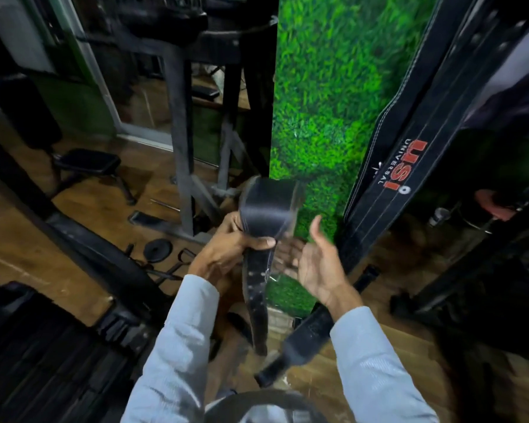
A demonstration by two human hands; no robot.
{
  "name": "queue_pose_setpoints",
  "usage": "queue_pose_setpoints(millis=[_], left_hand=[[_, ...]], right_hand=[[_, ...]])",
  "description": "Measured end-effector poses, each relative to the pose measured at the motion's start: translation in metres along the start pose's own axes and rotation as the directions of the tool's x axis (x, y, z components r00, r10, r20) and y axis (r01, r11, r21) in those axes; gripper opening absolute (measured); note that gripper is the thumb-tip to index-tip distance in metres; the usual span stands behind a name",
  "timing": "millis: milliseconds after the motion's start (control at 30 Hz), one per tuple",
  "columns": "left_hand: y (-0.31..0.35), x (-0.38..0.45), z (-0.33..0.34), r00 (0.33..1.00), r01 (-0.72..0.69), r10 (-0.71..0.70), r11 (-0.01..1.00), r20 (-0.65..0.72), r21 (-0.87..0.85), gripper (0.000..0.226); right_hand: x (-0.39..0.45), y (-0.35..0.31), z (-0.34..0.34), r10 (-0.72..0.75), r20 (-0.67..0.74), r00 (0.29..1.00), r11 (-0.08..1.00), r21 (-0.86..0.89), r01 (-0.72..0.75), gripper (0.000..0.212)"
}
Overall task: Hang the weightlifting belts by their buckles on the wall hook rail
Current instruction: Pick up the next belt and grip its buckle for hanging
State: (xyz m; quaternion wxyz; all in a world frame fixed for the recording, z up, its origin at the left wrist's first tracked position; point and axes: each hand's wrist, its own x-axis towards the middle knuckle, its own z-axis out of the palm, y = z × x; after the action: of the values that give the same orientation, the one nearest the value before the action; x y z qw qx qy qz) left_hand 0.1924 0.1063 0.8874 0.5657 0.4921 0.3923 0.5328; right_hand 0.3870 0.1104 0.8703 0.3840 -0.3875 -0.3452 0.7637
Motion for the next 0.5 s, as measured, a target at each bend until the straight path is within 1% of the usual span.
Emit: queue_pose_setpoints(millis=[33,67,100,133,167,200,233,267,333,367,400,433,467,500], left_hand=[[0.003,0.0,0.004,0.998,-0.018,0.017,1.0,0.057,0.019,0.049],[0.005,0.001,0.007,0.996,-0.026,0.024,0.999,0.088,0.032,0.048],[0.008,0.0,0.011,0.995,-0.027,0.022,0.998,0.097,0.05,0.045],[0.01,0.0,0.011,0.996,-0.02,0.014,0.998,0.087,0.066,0.043],[0.013,-0.001,0.009,0.997,-0.006,-0.002,0.996,0.079,0.091,0.041],[0.015,-0.002,0.005,0.997,0.015,-0.025,0.992,0.075,0.128,0.042],[0.016,-0.002,-0.003,0.995,0.05,-0.064,0.985,0.08,0.163,0.044],[0.017,-0.005,-0.011,0.989,0.104,-0.121,0.979,0.085,0.178,0.049],[0.02,-0.011,-0.025,0.976,0.188,-0.2,0.972,0.082,0.141,0.06],[0.024,-0.015,-0.028,0.974,0.21,-0.215,0.975,0.072,0.076,0.067],[0.028,-0.016,-0.028,0.972,0.23,-0.227,0.972,0.052,-0.045,0.075],[0.032,-0.014,-0.027,0.975,0.221,-0.221,0.956,0.024,-0.193,0.077],[0.036,-0.011,-0.025,0.979,0.185,-0.202,0.938,-0.029,-0.292,0.069],[0.039,-0.007,-0.023,0.983,0.133,-0.163,0.949,-0.085,-0.286,0.052]], right_hand=[[0.002,-0.014,0.005,-0.052,-0.006,0.999,0.994,0.092,0.053,0.069],[0.005,-0.028,0.011,-0.099,-0.018,0.995,0.981,0.165,0.1,0.061],[0.007,-0.04,0.019,-0.133,-0.025,0.991,0.964,0.227,0.136,0.046],[0.012,-0.051,0.024,-0.176,-0.034,0.984,0.953,0.243,0.179,0.029],[0.016,-0.059,0.028,-0.22,-0.054,0.974,0.954,0.198,0.226,0.017],[0.02,-0.065,0.032,-0.257,-0.07,0.964,0.958,0.111,0.264,0.013],[0.024,-0.066,0.033,-0.282,-0.066,0.957,0.958,0.029,0.284,0.016],[0.026,-0.063,0.031,-0.3,-0.035,0.953,0.954,-0.025,0.3,0.019],[0.026,-0.054,0.03,-0.314,0.084,0.946,0.94,-0.114,0.322,0.022],[0.026,-0.048,0.028,-0.312,0.13,0.941,0.928,-0.171,0.332,0.023],[0.027,-0.043,0.025,-0.307,0.168,0.937,0.911,-0.235,0.34,0.025],[0.028,-0.039,0.022,-0.302,0.196,0.933,0.885,-0.307,0.351,0.025],[0.027,-0.036,0.021,-0.287,0.215,0.933,0.857,-0.377,0.351,0.025],[0.026,-0.032,0.02,-0.267,0.223,0.937,0.838,-0.426,0.34,0.025]])
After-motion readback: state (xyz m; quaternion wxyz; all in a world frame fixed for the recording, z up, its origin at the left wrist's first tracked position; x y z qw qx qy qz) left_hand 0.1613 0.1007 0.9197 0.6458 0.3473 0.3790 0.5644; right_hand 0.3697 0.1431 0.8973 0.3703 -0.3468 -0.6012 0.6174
